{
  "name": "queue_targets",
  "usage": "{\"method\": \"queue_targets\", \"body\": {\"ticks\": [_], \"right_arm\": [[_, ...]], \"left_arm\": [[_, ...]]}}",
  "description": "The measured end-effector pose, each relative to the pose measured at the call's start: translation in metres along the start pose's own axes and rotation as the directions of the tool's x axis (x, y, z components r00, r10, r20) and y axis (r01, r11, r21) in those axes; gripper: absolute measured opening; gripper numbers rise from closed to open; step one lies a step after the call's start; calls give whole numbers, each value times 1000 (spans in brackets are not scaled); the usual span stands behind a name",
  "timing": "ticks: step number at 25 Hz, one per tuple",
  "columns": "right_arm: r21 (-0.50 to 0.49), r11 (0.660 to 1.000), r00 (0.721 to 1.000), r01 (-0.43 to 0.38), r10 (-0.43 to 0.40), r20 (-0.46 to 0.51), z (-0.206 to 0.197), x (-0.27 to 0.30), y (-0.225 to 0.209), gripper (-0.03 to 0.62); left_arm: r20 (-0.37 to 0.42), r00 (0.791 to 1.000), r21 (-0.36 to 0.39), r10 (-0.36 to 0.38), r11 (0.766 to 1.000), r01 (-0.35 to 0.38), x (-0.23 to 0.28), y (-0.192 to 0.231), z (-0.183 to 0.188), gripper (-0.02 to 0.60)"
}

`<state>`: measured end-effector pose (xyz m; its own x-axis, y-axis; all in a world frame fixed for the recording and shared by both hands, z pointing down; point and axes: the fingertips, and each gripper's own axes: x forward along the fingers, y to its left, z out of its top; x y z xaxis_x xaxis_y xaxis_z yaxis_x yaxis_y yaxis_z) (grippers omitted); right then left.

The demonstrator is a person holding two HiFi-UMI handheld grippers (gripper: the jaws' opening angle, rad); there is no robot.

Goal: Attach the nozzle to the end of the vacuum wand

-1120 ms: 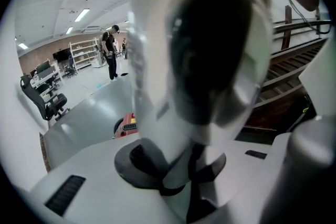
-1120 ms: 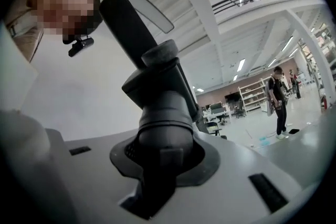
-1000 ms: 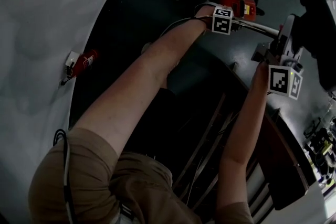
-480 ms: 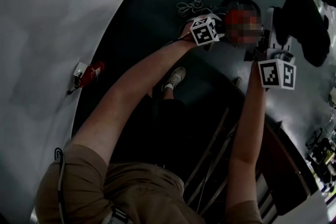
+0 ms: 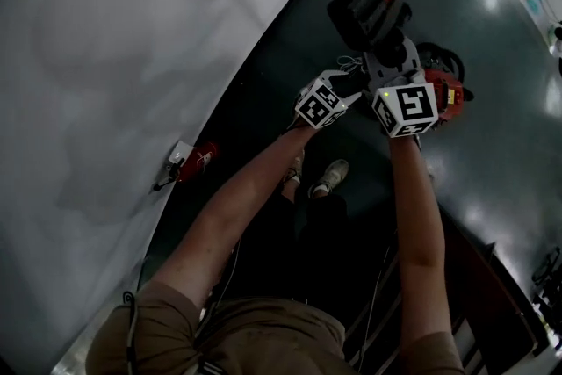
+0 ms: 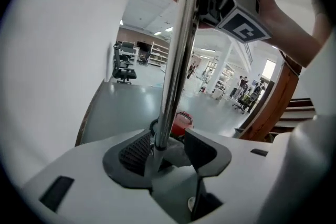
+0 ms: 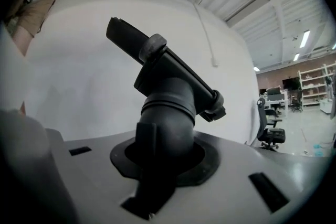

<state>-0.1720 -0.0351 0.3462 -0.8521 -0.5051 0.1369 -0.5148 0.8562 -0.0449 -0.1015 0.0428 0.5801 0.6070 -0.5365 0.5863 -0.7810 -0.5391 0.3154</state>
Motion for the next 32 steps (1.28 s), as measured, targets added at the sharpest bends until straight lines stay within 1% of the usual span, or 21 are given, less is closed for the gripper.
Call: {"method": "queue_targets", "body": {"ticks": [4,8,12,17,19,22,27,29,32], "right_arm": [[-60,993,990,-98,91,-106,-33,77,67,94],[-92,980,971,-178,160,-175,-68,141,119,94],[-89,966,940,-245,214,-265,-98,194,162,94],[-87,950,892,-301,248,-379,-148,265,226,94],[-80,942,874,-325,266,-407,-159,274,235,94],[-76,934,853,-348,283,-439,-173,270,231,104],[-28,929,825,-370,315,-469,-193,260,229,210],[-35,932,830,-362,304,-468,-196,254,223,239],[-31,947,855,-318,273,-442,-190,236,205,259]], "left_arm": [[-21,998,-66,64,996,-65,-54,50,-37,190],[-6,992,-145,124,982,-124,-97,98,-63,190],[30,981,-234,194,955,-181,-137,137,-83,190],[76,960,-322,271,918,-234,-206,195,-121,190],[73,954,-331,292,909,-253,-220,200,-124,190],[65,948,-318,311,907,-276,-224,195,-122,190],[78,943,-309,323,907,-285,-235,191,-121,190],[91,943,-306,321,910,-281,-235,190,-117,190],[113,940,-300,322,913,-277,-236,182,-109,190]]}}
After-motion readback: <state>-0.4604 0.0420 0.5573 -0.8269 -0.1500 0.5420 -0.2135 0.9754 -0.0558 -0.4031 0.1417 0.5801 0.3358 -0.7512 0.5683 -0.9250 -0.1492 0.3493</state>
